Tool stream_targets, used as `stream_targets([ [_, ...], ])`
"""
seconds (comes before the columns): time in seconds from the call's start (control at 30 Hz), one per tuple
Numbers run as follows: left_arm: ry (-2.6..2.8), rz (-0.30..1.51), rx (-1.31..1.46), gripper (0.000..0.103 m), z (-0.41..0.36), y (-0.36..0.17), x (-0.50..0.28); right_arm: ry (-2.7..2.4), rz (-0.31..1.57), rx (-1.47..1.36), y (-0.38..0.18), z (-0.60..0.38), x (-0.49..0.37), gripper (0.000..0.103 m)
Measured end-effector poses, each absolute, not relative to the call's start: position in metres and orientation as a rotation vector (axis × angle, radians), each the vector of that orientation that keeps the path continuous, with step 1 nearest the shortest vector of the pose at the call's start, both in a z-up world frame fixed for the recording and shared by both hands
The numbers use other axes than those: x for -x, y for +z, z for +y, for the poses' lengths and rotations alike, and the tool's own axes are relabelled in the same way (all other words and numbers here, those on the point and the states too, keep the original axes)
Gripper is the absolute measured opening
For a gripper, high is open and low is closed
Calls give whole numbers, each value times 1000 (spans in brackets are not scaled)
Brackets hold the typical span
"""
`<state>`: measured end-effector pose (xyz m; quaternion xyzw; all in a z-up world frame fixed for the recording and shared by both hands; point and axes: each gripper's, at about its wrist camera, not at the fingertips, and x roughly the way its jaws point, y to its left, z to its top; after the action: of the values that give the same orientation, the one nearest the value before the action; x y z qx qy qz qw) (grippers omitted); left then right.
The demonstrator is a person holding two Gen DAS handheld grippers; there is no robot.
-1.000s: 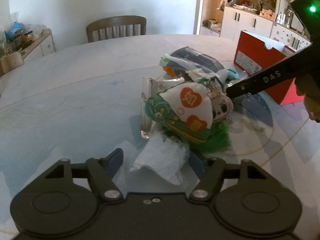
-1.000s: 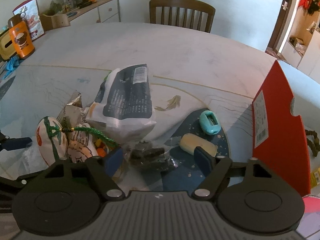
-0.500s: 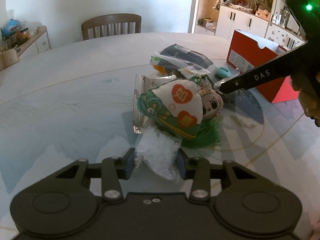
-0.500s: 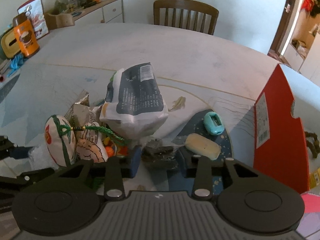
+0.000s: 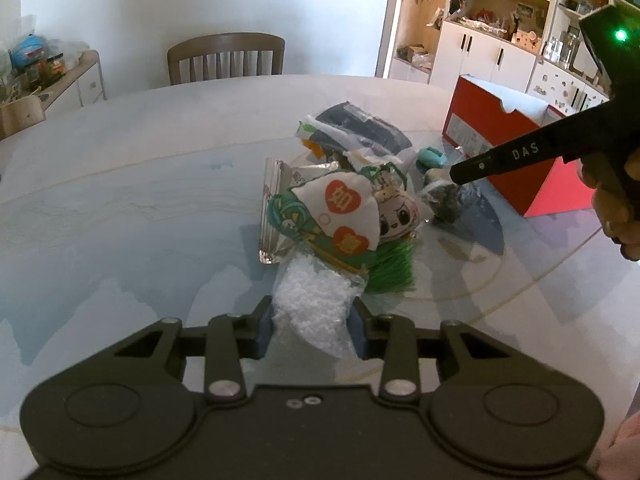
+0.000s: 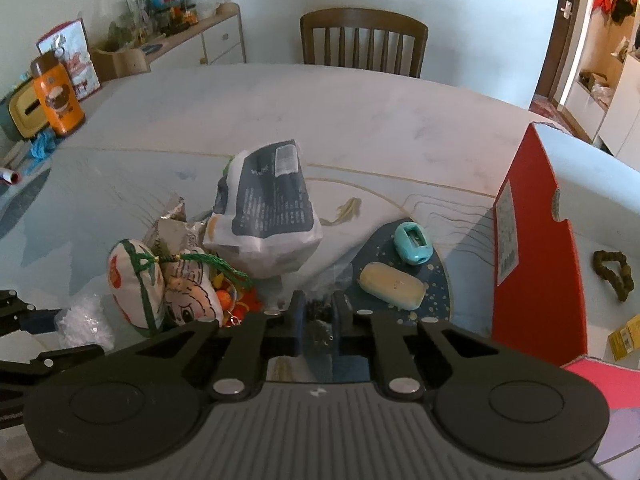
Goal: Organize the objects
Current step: 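Grasp the clear bubble wrap with the left gripper while the right gripper grasps the dark plastic bag, then carry the bubble wrap and dark bag with both grippers into the shoebox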
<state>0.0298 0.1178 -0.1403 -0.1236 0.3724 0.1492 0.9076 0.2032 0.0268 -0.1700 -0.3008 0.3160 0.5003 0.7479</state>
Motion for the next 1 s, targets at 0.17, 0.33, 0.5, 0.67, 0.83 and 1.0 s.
stream_targets([
  [0.17,317,761,274,36,115,-131,-24,1098,686,642,-165,16,-203,9],
  [0.33,315,750,291,36,111,-119,-25,1112,690,603,-152,0,-203,7],
  [0.5,280,726,285,36,102,-98,-33,1138,682,552,-126,-17,-200,7],
  [0.67,243,698,289,36,90,-76,-51,1141,665,500,-100,-35,-204,7],
  [0.83,209,672,286,36,78,-54,-75,1127,652,446,-76,-53,-217,7],
  [1.0,160,657,246,36,59,-35,-106,1097,623,394,-55,-74,-240,7],
])
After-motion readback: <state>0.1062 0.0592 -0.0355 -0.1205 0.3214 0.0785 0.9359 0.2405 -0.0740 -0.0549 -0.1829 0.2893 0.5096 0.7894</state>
